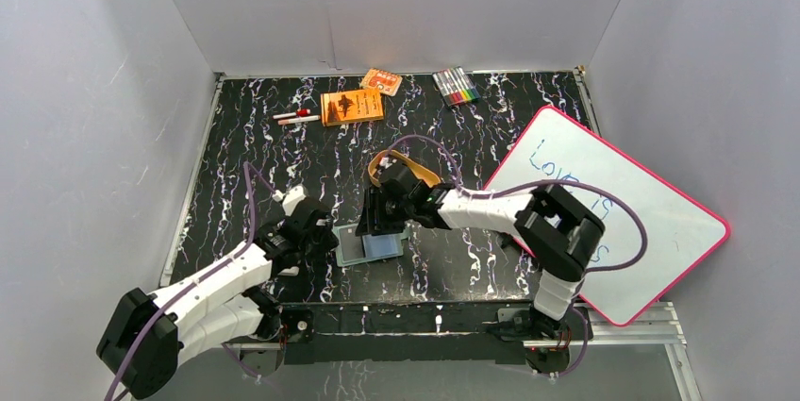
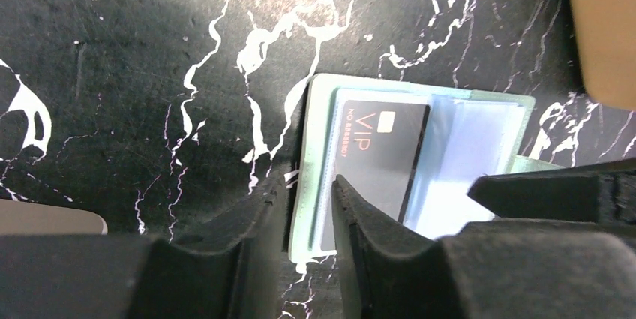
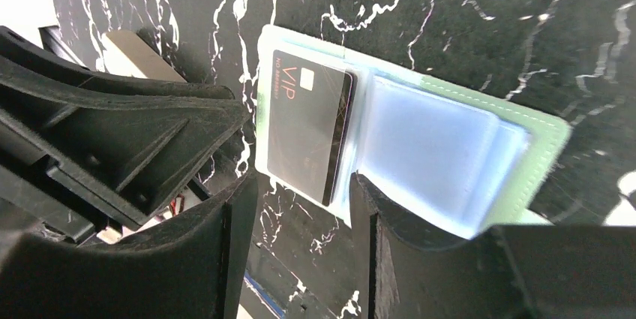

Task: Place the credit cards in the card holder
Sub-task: Insert the credit card into the card holder, then pick up the credit card from the storage box.

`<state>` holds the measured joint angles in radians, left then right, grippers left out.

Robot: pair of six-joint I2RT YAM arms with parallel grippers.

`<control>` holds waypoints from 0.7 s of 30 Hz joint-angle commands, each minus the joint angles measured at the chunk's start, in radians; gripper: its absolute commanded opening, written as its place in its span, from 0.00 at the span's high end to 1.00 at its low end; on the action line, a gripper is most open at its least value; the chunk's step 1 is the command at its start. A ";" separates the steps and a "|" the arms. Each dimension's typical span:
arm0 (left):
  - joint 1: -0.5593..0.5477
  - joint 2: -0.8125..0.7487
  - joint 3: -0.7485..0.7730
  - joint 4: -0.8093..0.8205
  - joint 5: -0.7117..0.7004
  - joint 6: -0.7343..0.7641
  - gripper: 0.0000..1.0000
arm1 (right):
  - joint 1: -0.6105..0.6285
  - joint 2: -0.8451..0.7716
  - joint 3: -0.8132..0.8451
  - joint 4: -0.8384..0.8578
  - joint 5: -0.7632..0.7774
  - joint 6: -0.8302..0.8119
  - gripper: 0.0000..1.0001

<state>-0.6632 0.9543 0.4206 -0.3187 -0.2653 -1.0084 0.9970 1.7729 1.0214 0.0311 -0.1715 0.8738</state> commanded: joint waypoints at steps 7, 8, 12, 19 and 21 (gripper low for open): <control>-0.004 -0.067 0.118 -0.057 -0.055 0.067 0.53 | -0.159 -0.263 0.017 -0.197 0.234 -0.227 0.47; -0.004 -0.073 0.117 -0.040 -0.047 0.079 0.51 | -0.205 -0.272 0.009 -0.196 0.227 -0.233 0.48; -0.003 -0.071 0.098 0.042 -0.001 0.098 0.43 | -0.292 -0.247 0.024 -0.160 0.224 -0.245 0.51; -0.004 -0.019 0.108 0.059 0.040 0.085 0.44 | -0.328 -0.145 0.003 0.042 0.210 -0.009 0.50; -0.004 -0.025 0.109 0.051 0.036 0.082 0.44 | -0.328 -0.125 0.003 0.081 0.215 0.050 0.49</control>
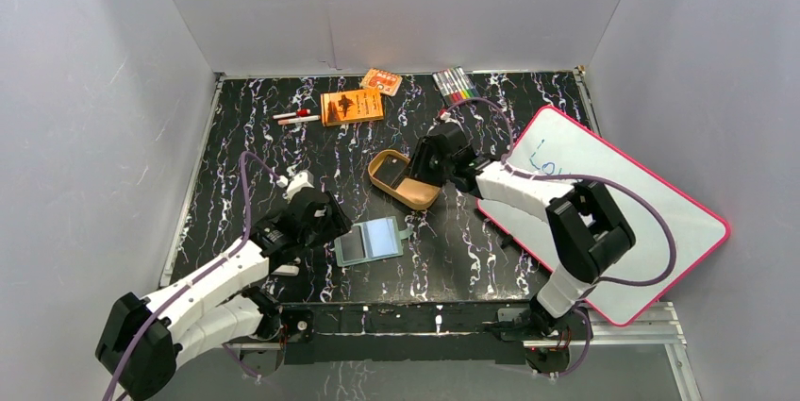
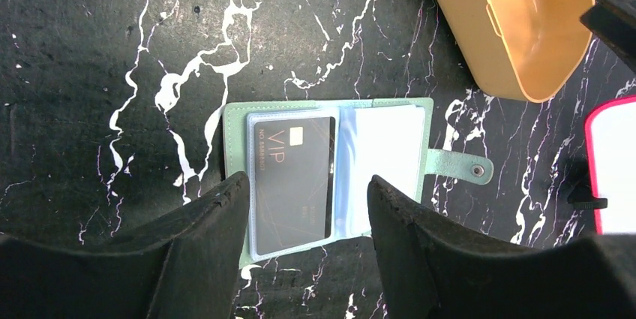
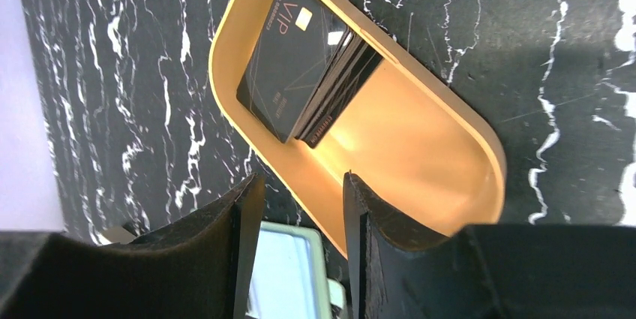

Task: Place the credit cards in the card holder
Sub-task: Pick up the credit card from the storage box.

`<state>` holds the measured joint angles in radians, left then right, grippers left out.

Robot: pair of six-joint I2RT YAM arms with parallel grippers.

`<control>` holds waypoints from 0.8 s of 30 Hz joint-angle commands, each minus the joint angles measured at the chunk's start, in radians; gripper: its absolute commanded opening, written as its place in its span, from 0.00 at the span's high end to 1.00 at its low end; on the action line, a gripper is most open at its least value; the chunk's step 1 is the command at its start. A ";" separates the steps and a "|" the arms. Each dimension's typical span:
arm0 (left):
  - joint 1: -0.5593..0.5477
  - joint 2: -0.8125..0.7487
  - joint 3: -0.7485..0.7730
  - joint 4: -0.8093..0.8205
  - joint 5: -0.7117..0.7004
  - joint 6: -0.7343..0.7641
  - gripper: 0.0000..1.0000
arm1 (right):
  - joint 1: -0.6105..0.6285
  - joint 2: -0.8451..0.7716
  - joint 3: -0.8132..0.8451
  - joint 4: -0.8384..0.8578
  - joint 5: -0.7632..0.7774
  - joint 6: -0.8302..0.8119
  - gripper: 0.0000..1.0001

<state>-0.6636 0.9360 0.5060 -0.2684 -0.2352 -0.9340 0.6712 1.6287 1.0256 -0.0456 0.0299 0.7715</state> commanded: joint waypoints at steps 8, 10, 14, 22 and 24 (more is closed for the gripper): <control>-0.004 -0.049 -0.002 -0.005 -0.006 -0.016 0.44 | -0.002 0.116 0.061 0.099 0.076 0.275 0.42; -0.003 -0.050 -0.006 -0.005 -0.004 -0.019 0.44 | -0.002 0.139 0.077 0.092 0.078 0.281 0.38; -0.003 -0.049 -0.007 -0.006 0.002 -0.017 0.44 | 0.003 0.188 0.121 0.077 0.066 0.283 0.37; -0.003 -0.056 -0.010 -0.014 -0.001 -0.014 0.44 | 0.007 0.268 0.176 0.069 0.052 0.301 0.37; -0.003 -0.057 -0.009 -0.017 -0.005 -0.014 0.44 | 0.008 0.280 0.183 0.056 0.059 0.302 0.38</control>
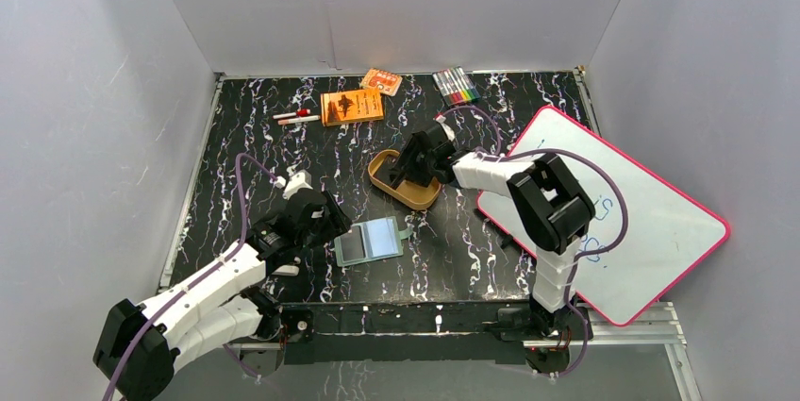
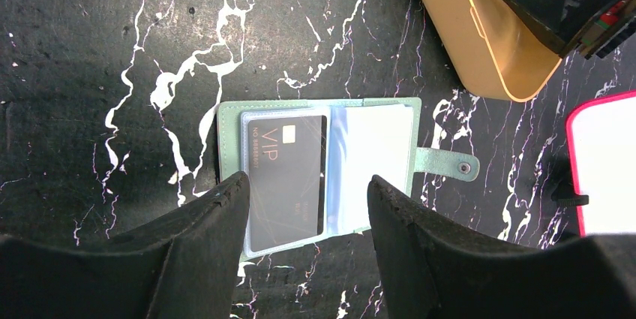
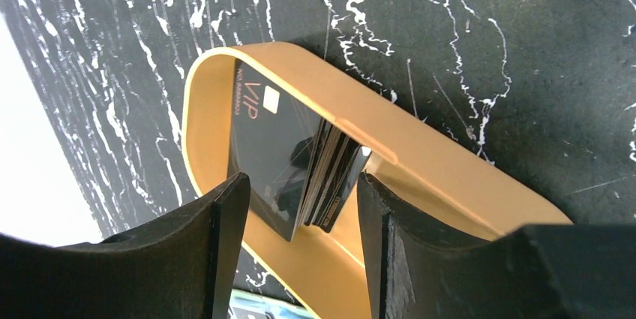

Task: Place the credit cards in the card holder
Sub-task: Pick up the credit card from the storage box.

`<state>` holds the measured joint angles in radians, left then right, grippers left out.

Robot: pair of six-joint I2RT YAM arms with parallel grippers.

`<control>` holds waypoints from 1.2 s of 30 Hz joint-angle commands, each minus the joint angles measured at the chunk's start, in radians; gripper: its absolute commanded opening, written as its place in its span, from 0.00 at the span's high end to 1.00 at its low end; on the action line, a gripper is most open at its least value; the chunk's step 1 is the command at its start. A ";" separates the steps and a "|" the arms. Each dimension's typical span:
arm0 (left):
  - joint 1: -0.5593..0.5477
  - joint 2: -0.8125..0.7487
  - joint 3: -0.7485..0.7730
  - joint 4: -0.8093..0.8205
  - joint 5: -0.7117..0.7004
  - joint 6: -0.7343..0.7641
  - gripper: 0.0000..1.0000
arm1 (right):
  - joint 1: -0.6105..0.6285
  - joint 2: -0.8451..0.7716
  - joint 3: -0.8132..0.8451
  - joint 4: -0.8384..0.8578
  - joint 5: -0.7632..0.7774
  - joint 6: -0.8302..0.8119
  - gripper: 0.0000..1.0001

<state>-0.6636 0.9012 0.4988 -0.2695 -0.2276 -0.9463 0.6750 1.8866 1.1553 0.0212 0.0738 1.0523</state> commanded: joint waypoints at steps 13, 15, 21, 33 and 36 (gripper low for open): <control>-0.003 -0.018 -0.008 -0.012 -0.018 -0.004 0.44 | 0.005 0.037 0.045 -0.020 0.013 0.007 0.50; -0.003 -0.022 -0.011 -0.013 -0.019 -0.003 0.44 | 0.005 0.023 0.023 -0.016 0.020 0.008 0.52; -0.004 -0.019 -0.008 -0.012 -0.021 -0.004 0.44 | 0.005 -0.014 -0.022 0.014 0.017 0.010 0.59; -0.004 -0.022 -0.011 -0.016 -0.017 -0.009 0.44 | 0.005 -0.032 -0.041 0.041 0.004 0.003 0.71; -0.003 -0.021 -0.011 -0.016 -0.016 -0.009 0.44 | 0.006 -0.036 -0.043 0.046 0.000 0.003 0.74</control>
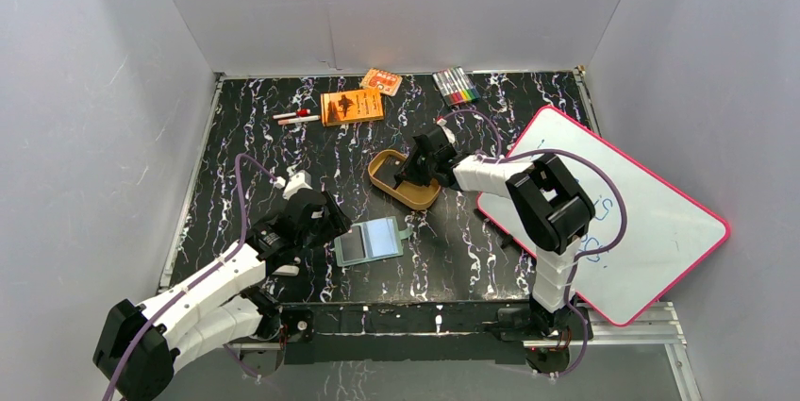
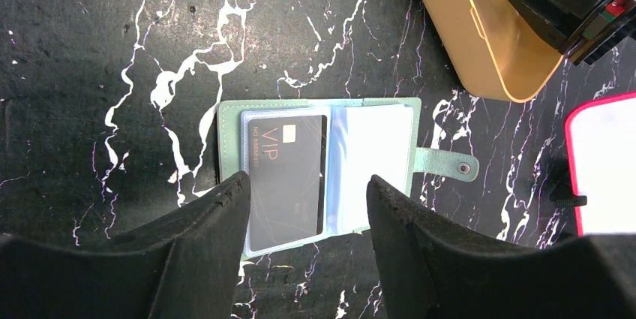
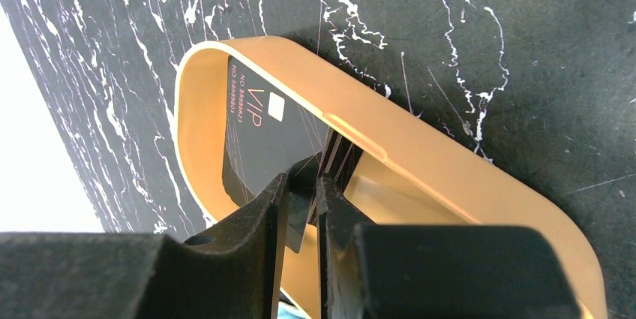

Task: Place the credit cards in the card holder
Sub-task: Pick up the credit card from the storage box.

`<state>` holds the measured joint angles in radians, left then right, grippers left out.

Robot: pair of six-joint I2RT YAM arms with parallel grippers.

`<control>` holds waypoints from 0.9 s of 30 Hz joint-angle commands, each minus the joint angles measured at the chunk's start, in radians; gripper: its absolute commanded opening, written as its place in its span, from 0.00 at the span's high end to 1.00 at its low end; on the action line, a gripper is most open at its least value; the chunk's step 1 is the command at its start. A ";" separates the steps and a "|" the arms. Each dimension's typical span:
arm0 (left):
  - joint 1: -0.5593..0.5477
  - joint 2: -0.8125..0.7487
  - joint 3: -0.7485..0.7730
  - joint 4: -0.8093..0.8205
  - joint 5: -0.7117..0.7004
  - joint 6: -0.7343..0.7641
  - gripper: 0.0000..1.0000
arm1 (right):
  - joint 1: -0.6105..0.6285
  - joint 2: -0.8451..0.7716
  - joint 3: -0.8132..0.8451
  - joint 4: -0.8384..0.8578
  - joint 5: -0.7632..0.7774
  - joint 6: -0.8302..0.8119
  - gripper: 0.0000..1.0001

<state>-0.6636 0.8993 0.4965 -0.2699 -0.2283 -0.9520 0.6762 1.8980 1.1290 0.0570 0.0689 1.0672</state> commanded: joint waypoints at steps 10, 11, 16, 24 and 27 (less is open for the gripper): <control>-0.004 -0.014 -0.006 -0.015 -0.016 -0.004 0.45 | 0.003 -0.085 -0.044 0.014 0.014 -0.016 0.77; -0.004 -0.014 -0.006 -0.015 -0.016 -0.004 0.45 | 0.004 -0.086 -0.046 0.015 0.013 -0.016 0.78; -0.004 -0.020 -0.007 -0.019 -0.013 -0.007 0.45 | 0.004 -0.103 -0.057 0.020 0.014 -0.015 0.81; -0.003 -0.022 -0.009 -0.020 -0.011 -0.013 0.45 | 0.004 -0.132 -0.065 0.020 0.011 -0.013 0.89; -0.004 -0.022 -0.010 -0.019 -0.011 -0.015 0.45 | 0.004 -0.141 -0.066 0.020 0.011 -0.015 0.94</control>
<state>-0.6636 0.8993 0.4965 -0.2703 -0.2279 -0.9619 0.6765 1.8088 1.0813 0.0601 0.0681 1.0672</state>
